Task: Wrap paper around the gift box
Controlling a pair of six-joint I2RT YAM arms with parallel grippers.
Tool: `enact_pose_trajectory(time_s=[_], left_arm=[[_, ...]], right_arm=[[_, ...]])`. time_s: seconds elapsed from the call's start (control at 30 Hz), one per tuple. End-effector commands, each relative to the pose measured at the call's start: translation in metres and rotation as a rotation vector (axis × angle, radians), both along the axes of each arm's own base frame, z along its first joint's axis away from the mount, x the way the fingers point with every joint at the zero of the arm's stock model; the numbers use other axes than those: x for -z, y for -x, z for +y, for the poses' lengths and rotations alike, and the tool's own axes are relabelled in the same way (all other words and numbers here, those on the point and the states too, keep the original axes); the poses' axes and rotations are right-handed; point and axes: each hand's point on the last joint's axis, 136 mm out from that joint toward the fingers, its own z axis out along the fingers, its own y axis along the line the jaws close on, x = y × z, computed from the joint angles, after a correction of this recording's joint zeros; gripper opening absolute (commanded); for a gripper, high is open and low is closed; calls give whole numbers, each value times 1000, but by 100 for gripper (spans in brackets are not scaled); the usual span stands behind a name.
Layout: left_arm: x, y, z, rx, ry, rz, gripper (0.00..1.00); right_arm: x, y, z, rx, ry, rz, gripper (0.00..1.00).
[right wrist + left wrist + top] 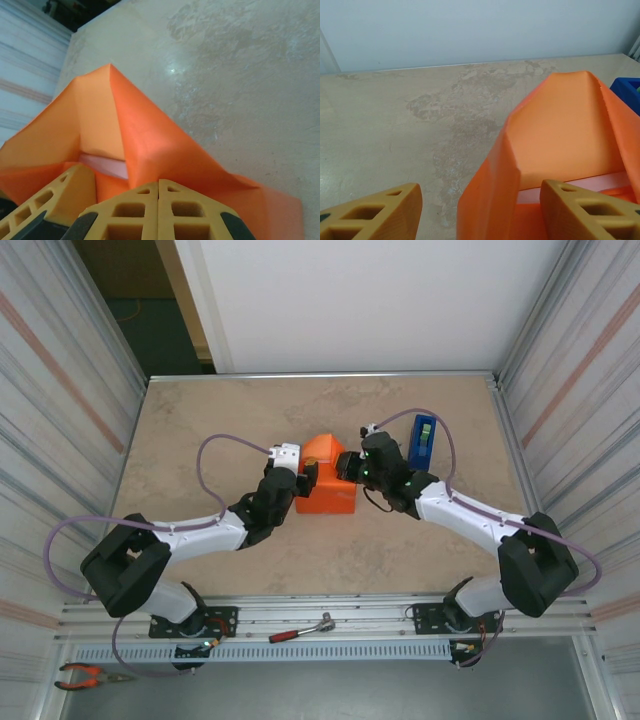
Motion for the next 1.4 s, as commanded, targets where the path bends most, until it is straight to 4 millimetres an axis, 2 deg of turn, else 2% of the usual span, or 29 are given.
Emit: enact_pose_trajectory(time_s=[0.0,0.2,0.33,0.43,0.53,0.67,0.73,0.8,0.97,1.1,1.23,1.3,1.37], left_arm=[[15,4,2,-4,-67,44,64],[14,5,2,-2,-65,44,64],[13,5,2,-4,-63,44,64],[6,5,1,2,-50,35,64],[-12,7,0,20,-29,8,65],[-55,15,-4,93,31,-27,66],[-72,17,4,120,113,6,66],[-79,14,19,120,199,54,66],[-73,3,54,76,306,131,66],[-51,-5,75,22,333,200,64],[-29,-14,74,44,337,286,45],[-25,-17,68,76,330,291,30],[-20,-21,64,95,317,299,22]], right_arm=[[10,13,9,-83,102,11,0],[41,32,2,-122,302,17,0],[60,37,-4,-109,319,31,0],[65,38,-4,-102,292,45,0],[65,39,1,-107,246,52,0],[68,42,4,-115,182,72,0],[71,44,4,-112,141,84,0],[72,44,4,-111,102,89,0],[78,48,3,-107,71,105,0],[84,51,0,-99,71,114,0],[87,52,-3,-91,77,118,0],[87,52,-4,-87,81,120,0],[87,52,-4,-85,85,120,0]])
